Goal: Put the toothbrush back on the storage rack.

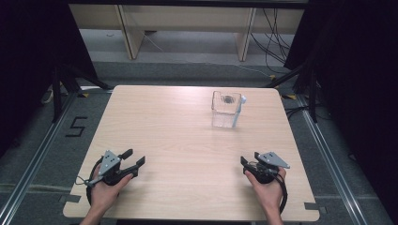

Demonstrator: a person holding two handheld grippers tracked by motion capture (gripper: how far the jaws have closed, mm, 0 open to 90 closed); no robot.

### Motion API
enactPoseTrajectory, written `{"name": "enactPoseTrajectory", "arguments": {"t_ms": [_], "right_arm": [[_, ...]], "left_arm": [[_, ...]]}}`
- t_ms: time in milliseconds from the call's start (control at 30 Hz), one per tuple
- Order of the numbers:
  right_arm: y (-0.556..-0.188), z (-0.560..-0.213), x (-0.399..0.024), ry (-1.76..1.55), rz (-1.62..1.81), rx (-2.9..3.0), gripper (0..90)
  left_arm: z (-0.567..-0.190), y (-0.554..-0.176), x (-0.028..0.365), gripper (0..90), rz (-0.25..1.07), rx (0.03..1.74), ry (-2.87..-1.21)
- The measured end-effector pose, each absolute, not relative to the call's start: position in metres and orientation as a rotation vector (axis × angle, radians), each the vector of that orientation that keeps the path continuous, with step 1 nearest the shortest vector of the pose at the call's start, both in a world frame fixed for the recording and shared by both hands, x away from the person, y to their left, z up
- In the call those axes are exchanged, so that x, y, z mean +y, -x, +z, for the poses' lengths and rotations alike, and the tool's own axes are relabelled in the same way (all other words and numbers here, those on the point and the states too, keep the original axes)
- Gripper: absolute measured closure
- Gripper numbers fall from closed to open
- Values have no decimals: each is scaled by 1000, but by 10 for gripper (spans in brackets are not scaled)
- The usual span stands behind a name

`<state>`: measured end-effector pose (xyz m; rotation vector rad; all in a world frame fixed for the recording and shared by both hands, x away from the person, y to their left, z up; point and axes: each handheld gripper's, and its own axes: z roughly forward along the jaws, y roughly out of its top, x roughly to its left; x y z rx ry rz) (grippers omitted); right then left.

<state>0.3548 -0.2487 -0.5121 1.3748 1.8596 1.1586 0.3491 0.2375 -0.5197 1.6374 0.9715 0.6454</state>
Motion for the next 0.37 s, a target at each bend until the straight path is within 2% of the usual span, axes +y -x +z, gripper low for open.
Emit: {"name": "enactPoseTrajectory", "arguments": {"t_ms": [367], "right_arm": [[-347,-512,-247,-1383,1197,1841,390]], "left_arm": [[-520,-349,239,370,650,979,-1630]]}}
